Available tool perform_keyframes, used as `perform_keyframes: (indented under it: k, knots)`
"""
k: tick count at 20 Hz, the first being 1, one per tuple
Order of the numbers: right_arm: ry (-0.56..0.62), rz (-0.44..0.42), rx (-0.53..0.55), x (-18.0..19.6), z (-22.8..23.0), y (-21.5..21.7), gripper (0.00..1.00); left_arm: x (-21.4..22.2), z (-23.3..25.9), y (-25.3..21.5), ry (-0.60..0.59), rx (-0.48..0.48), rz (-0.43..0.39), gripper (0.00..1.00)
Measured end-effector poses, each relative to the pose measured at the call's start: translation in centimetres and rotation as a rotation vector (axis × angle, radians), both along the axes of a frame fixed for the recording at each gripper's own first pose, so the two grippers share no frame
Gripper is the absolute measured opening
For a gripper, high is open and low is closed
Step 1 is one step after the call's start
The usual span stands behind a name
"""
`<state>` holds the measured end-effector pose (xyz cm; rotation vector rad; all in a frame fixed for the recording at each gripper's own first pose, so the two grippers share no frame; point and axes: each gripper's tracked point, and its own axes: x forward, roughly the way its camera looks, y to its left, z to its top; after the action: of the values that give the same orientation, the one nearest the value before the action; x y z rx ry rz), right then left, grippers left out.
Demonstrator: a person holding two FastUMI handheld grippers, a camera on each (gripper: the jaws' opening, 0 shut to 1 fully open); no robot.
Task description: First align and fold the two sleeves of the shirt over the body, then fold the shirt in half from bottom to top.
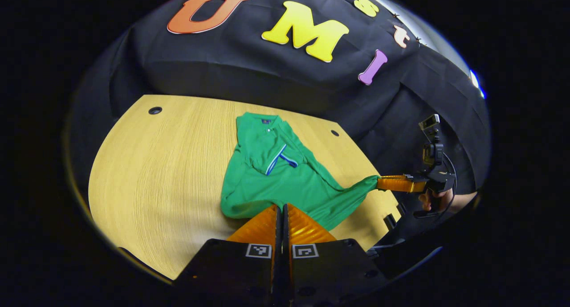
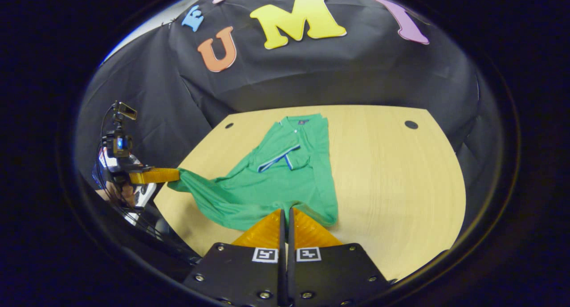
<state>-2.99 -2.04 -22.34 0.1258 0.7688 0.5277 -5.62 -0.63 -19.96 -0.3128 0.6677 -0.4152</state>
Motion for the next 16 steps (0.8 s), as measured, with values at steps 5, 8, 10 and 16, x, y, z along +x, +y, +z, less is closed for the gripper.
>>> perform_keyframes:
  k: [5, 8, 10, 16]
  knots:
    - [-0.066, 0.012, 0.017, 3.9, 3.2, 0.9, 0.01, 4.1, 3.4, 0.6, -0.073, 0.015, -0.003, 0.03]
    - [-0.108, 0.002, 0.024, 6.6, 5.1, 1.2, 0.01, 6.7, 5.3, 0.6, -0.115, 0.020, -0.003, 0.03]
    - [-0.137, -0.021, 0.025, 9.0, 6.4, 1.1, 0.01, 8.7, 6.8, 0.7, -0.144, 0.014, -0.002, 0.03]
    - [-0.168, -0.059, 0.059, 14.7, 8.6, 1.7, 0.01, 15.0, 9.5, 1.6, -0.203, -0.009, 0.034, 0.03]
